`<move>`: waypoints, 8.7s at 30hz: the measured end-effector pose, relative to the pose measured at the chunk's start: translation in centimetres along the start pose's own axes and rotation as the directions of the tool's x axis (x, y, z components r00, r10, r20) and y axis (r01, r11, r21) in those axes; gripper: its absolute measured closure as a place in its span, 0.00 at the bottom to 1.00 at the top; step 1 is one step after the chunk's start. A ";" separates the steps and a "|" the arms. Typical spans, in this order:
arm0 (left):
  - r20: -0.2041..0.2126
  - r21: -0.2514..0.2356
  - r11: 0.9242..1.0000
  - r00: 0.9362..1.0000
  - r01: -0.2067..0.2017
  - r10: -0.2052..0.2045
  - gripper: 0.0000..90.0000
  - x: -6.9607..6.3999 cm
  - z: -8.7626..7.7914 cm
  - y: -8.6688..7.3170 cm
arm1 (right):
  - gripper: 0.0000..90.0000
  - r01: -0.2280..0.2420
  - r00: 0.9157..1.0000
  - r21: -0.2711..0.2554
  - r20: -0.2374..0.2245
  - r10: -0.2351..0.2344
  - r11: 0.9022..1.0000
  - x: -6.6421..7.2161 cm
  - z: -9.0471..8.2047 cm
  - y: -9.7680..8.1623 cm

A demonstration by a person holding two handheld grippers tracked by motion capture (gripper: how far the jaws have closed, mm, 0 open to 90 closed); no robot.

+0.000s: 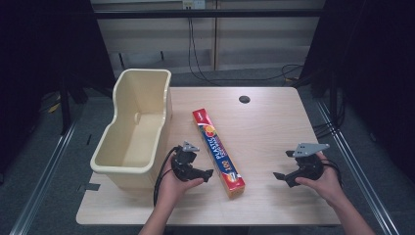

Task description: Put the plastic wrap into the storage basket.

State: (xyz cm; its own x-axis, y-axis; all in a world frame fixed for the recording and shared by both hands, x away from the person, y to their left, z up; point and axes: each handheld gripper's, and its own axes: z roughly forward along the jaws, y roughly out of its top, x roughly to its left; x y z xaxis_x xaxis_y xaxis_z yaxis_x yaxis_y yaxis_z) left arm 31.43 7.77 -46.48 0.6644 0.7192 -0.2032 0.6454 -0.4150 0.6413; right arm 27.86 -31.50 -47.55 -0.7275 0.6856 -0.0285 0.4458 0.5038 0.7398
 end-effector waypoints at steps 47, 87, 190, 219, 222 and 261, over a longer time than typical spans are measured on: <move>-0.107 0.130 0.962 0.968 0.240 -0.227 0.00 -0.8 6.3 7.9 | 0.05 -0.037 0.998 -0.013 0.058 0.038 0.999 0.5 -0.6 0.5; -0.121 0.295 0.890 0.938 0.347 -0.325 0.35 0.8 3.7 7.7 | 0.08 0.012 0.991 -0.056 0.135 -0.005 0.998 0.6 -1.1 0.9; -0.166 0.436 0.864 0.966 0.250 -0.196 0.46 1.9 -6.1 17.8 | 0.06 0.003 0.993 -0.078 0.119 0.007 0.997 0.5 -0.9 1.1; -0.189 0.412 0.867 0.957 0.282 -0.222 0.46 3.0 -11.8 19.6 | 0.04 -0.006 0.993 -0.087 0.117 0.016 0.996 0.5 -1.1 1.0; -0.189 0.400 0.869 0.954 0.291 -0.233 0.46 3.1 -12.3 19.8 | 0.04 -0.007 0.993 -0.084 0.114 0.017 0.996 0.5 -1.1 1.0; -0.287 0.332 0.857 0.908 0.394 -0.306 0.46 6.0 -19.8 20.2 | 0.02 -0.021 0.997 -0.075 0.078 0.027 0.997 0.7 -0.8 1.0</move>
State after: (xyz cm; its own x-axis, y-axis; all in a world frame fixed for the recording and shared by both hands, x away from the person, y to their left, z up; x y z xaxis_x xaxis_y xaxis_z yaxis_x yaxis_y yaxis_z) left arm 40.97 14.72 -20.09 0.2975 0.9398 -0.1683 0.9399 -0.2574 0.2244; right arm 27.42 -30.92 -46.26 -0.6726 0.7375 -0.0610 0.4202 0.4486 0.7888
